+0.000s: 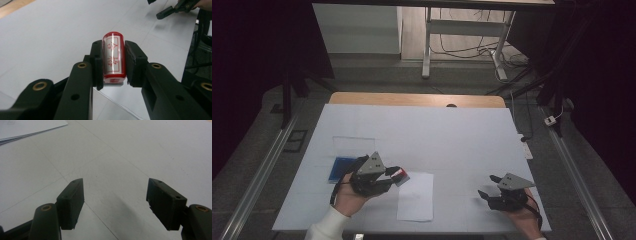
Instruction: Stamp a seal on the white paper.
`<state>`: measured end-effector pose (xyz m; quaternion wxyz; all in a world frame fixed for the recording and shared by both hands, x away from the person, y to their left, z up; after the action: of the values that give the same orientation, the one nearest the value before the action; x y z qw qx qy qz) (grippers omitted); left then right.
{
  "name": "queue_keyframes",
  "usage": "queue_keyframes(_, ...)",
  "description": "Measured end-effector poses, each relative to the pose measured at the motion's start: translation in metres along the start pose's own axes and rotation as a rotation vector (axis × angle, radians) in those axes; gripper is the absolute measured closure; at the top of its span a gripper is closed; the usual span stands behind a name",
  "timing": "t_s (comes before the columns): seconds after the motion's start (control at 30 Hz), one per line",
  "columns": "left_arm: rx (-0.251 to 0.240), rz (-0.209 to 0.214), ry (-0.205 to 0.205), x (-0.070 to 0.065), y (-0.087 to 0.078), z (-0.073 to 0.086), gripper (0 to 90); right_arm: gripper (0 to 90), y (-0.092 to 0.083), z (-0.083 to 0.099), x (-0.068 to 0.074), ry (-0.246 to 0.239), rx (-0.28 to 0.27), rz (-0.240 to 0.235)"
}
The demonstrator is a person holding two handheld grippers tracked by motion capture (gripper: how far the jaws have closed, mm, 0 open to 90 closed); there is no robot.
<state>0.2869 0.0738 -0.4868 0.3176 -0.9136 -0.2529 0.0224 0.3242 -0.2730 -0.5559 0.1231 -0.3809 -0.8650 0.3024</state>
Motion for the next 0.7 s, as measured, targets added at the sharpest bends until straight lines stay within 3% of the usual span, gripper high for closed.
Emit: queue_keyframes(0.7,0.075,0.053,0.054,-0.022,0.038,0.006,69.9,30.0,0.001,0.001,0.001,-0.002,0.002,-0.006)
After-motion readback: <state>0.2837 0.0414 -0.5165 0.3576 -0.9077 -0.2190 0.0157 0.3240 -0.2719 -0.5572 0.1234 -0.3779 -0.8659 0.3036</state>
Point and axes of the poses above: each handheld gripper's, and its own axes: y roughly forward along the jaws, z roughly out of its underside, x roughly to its left, the point moved 7 cm from there along y, roughly forward along the jaws, and after that the axes turned 11 degrees about y, right-handed, at the moved point
